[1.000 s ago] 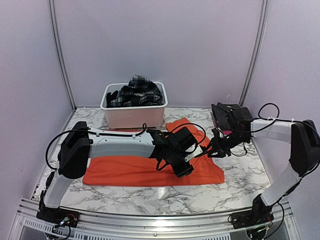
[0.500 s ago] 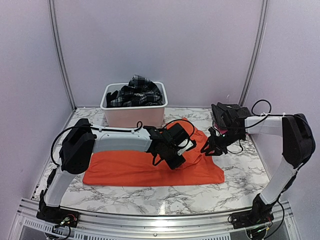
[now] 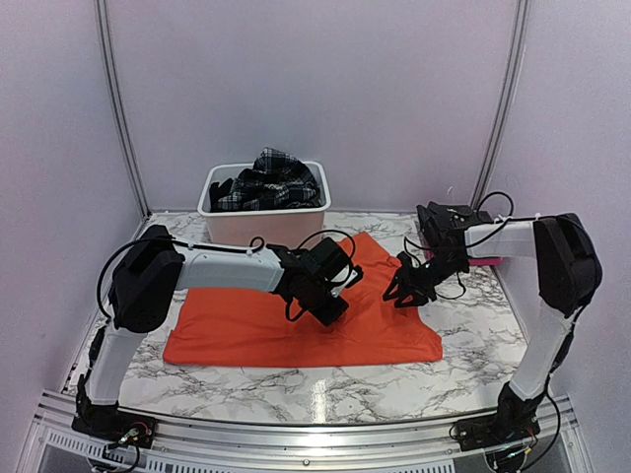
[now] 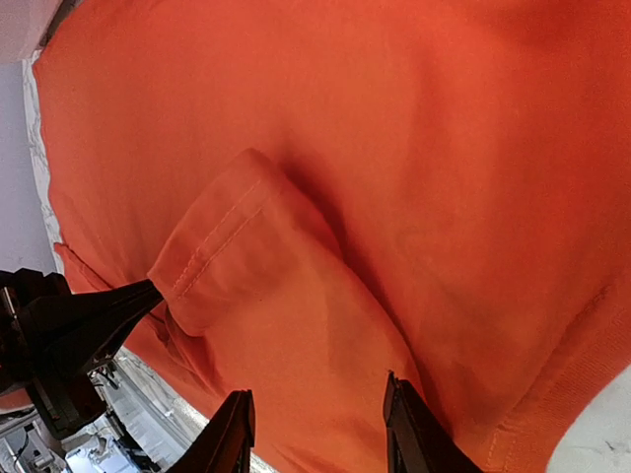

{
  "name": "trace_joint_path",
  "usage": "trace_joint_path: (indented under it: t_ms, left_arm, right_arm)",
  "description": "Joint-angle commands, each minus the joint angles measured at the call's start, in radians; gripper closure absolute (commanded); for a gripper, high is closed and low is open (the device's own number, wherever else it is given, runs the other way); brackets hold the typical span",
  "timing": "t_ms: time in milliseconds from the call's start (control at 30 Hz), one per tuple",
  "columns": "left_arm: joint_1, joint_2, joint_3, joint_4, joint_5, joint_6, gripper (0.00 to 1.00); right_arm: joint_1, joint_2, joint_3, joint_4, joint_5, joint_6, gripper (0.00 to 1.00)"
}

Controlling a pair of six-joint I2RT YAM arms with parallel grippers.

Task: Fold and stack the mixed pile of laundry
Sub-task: Adjust the 1/3-folded T-shirt at the center of the board.

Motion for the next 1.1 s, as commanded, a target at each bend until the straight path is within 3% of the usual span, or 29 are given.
trace_joint_path:
  t_ms: [0, 333, 767, 1033, 1067]
  left_arm:
    - [-0.001, -0.047, -0.017, 0.028, 0.008, -0.028, 1.0]
    - [0.007, -0.089, -0.102, 0.048, -0.003, -0.066, 1.0]
    - [0.01, -0.094, -0.123, 0.048, -0.009, -0.094, 1.0]
    - [0.013, -0.11, -0.134, 0.048, -0.023, -0.102, 1.0]
    - [0.014, -0.118, -0.139, 0.048, -0.027, -0.105, 1.0]
  right_arm:
    - [0.031, 0.046, 0.069, 0.02, -0.001, -0.004, 0.59]
    - [0.036, 0.162, 0.229, -0.012, 0.079, -0.097, 0.6]
    - [0.063, 0.275, 0.322, -0.048, 0.069, -0.182, 0.67]
    - [0.066, 0.255, 0.347, -0.06, 0.061, -0.188, 1.0]
    - [0.065, 0.249, 0.35, -0.06, 0.06, -0.188, 1.0]
